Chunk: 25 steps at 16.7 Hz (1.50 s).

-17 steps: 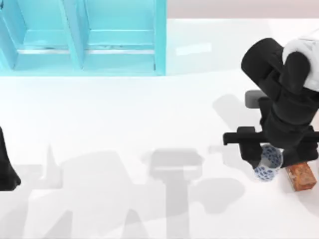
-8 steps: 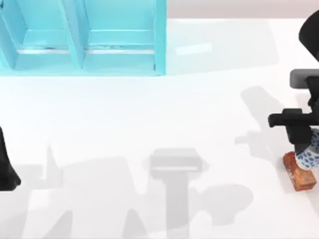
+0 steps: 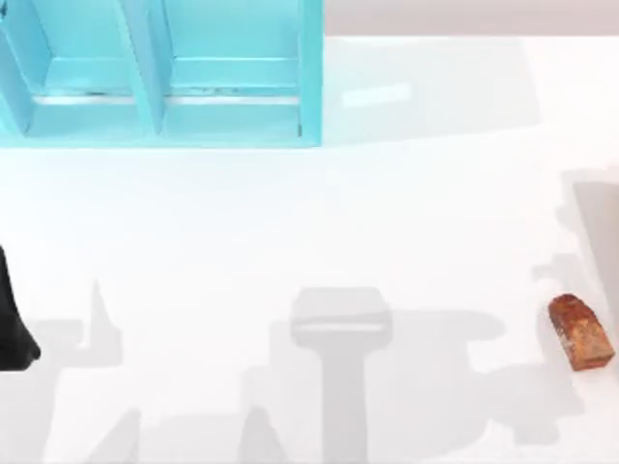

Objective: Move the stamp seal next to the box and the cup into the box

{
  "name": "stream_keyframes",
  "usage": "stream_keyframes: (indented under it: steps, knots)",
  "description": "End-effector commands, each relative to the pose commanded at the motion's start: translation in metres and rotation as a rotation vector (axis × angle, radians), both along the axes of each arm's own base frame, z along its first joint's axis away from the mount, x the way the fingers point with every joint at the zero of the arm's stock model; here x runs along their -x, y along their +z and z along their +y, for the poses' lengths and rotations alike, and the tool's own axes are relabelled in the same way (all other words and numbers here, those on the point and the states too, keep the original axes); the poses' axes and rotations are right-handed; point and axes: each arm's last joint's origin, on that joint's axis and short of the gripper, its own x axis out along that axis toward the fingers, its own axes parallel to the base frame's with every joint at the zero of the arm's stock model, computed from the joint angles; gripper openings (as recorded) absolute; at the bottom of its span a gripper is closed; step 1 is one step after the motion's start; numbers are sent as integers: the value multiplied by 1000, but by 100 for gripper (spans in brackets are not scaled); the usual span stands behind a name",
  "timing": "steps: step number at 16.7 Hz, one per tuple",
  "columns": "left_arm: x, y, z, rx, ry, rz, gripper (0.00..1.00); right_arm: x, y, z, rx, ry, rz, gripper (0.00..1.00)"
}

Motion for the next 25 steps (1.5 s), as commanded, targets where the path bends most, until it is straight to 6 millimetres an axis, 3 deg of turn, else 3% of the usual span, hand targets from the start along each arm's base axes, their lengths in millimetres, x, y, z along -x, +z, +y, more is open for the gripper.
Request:
stream_keyframes:
  steps: [4,8,11,16,21,25]
  knots:
    - [0,0,0,0,0,0,100,13,4,-92,42,-20,-57,0]
    - [0,0,0,0,0,0,100,35,-6,-147,34,-6,-21,0]
    - [0,0,0,0,0,0,100,45,-11,-160,44,7,-6,0]
    - [0,0,0,0,0,0,100,44,-10,-160,47,11,-12,0]
    - [0,0,0,0,0,0,100,28,1,-173,111,24,-199,0]
    - [0,0,0,0,0,0,100,18,-20,-174,124,38,-259,0]
